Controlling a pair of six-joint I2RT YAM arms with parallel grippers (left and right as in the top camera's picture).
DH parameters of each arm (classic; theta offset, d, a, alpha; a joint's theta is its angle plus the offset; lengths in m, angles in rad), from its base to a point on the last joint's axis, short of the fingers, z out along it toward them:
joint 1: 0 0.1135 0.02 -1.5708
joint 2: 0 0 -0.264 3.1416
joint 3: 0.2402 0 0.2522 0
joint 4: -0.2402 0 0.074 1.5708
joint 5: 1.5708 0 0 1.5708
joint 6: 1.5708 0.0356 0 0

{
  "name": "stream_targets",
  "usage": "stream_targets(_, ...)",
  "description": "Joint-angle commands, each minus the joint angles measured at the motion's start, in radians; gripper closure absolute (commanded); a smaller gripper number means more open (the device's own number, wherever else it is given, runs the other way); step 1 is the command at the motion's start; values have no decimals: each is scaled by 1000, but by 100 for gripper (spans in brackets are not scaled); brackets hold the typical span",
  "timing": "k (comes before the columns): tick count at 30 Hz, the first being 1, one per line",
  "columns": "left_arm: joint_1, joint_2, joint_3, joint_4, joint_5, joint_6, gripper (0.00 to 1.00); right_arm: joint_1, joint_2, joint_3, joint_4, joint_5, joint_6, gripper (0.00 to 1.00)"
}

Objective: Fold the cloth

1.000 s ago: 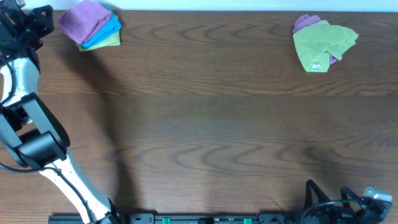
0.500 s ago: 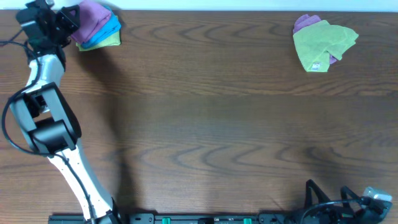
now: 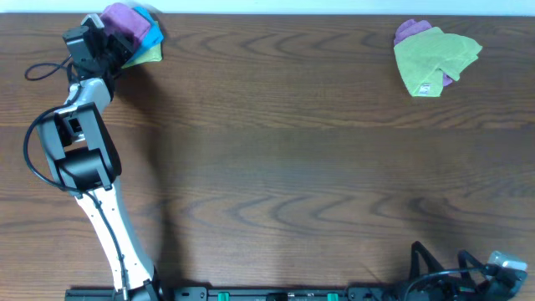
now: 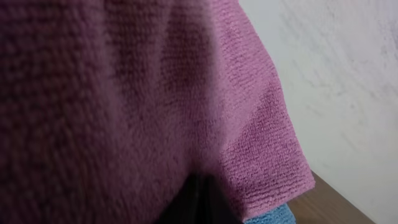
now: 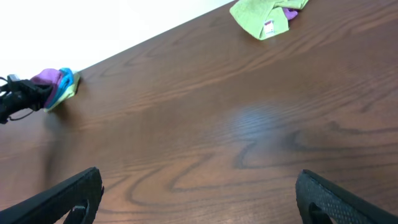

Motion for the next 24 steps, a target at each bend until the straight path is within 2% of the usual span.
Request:
stream_targets(1,6,5,17,-10,-27,2,94,-1,11,-3,-2,6,15,1)
stream_targets(5,7,5,17,28,8,-1,94,-1,11,-3,-2,6,15,1)
stream_targets(10,15,-12,17,150,88,-41,94,-1,11,-3,-2,6,15,1)
stream_targets(18,26,-127,17,155,202,-29,94,-1,11,-3,-2,6,15,1)
stream_targets(21,26,-201,17,77,241,35,94,-1,11,-3,-2,6,15,1)
stream_targets(24,21,-328,17,-159,195,200,94,0,11,-3,-2,6,15,1)
